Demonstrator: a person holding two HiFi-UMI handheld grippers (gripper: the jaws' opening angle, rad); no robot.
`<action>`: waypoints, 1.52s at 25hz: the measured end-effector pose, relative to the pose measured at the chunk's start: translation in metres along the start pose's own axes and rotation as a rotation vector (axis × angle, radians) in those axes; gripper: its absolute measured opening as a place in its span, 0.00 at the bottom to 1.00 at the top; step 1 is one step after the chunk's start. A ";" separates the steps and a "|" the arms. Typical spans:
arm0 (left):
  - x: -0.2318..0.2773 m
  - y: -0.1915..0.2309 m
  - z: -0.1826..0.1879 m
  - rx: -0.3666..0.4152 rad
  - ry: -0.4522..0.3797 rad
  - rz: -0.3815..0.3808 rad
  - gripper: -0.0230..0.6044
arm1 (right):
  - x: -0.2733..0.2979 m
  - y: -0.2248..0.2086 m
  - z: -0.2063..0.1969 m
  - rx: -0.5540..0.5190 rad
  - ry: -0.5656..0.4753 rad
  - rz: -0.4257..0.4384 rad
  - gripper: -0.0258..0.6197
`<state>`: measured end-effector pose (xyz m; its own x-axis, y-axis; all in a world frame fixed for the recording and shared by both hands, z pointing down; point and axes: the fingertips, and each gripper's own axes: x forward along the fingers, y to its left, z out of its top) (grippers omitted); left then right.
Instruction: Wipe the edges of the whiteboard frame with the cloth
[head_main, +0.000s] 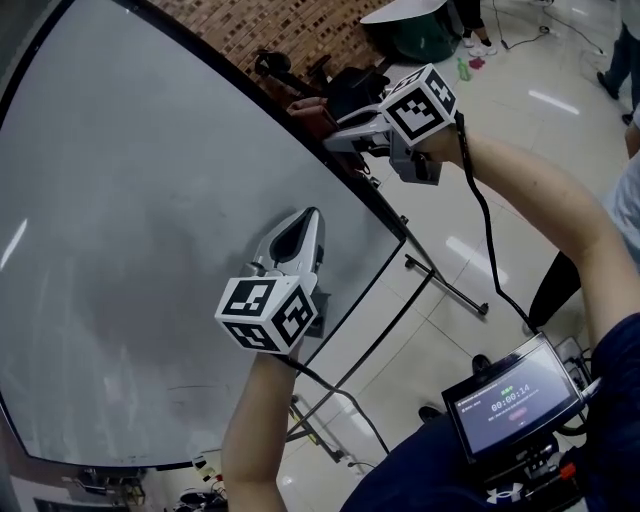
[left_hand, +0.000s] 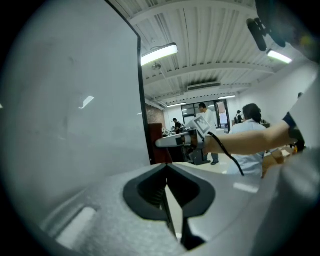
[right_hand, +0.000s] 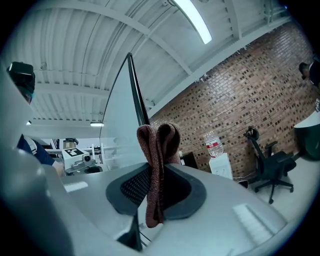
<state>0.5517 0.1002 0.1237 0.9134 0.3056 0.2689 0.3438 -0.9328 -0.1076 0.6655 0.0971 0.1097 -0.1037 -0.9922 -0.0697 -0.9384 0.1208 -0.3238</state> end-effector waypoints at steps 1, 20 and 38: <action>0.000 0.000 -0.003 -0.004 0.008 -0.001 0.04 | -0.001 -0.001 -0.004 0.001 0.003 -0.005 0.13; 0.035 -0.023 -0.051 -0.045 0.089 -0.073 0.04 | -0.003 -0.035 -0.086 0.028 0.070 -0.153 0.13; 0.052 -0.040 -0.061 -0.079 0.131 -0.162 0.04 | -0.071 -0.099 -0.096 0.082 0.104 -0.375 0.13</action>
<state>0.5718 0.1420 0.2005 0.8094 0.4305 0.3995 0.4614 -0.8870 0.0210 0.7345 0.1521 0.2369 0.2046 -0.9652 0.1628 -0.8883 -0.2529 -0.3834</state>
